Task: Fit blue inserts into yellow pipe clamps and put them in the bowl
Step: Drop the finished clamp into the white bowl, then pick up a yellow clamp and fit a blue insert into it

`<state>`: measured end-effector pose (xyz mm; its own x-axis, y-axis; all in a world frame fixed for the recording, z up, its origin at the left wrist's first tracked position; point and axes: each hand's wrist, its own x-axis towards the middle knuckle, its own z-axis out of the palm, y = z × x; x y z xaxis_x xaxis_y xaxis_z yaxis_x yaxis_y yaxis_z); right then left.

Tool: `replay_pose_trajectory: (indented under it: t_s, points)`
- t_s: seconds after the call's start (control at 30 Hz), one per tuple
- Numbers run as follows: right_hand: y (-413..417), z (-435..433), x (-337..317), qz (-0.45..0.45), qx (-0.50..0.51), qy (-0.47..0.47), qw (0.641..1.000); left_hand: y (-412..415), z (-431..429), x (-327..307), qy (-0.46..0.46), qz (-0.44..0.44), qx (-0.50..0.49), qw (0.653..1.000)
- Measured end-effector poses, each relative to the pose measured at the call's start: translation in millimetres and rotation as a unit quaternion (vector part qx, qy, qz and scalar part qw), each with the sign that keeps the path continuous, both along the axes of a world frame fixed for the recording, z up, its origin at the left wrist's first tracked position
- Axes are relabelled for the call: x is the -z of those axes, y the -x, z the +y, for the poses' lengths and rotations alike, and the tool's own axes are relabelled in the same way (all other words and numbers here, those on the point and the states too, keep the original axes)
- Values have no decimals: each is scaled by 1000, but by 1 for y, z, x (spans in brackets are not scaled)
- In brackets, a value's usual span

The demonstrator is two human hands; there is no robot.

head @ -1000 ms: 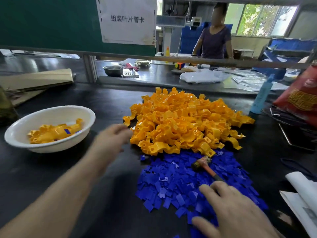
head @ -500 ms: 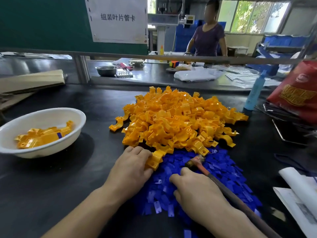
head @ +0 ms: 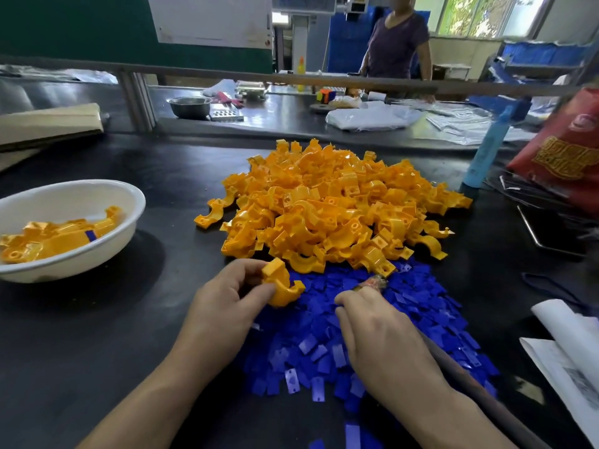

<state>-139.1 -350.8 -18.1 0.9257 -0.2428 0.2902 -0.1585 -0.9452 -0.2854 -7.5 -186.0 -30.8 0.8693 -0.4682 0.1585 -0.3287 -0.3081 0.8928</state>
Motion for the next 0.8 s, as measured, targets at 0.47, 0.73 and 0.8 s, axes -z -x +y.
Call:
replay_pose_trajectory:
  t_s: [0.47,0.73,0.8]
  points:
    - [-5,-4,2,-86,4,-134,987,3,-4,-2,113,181,-17,977]
    - [-4,-6,1,-69,53,-254,963,7,-6,-3,244,251,36,936]
    - [-5,-8,1,-53,74,-359,929,7,-7,-2,253,275,41,927]
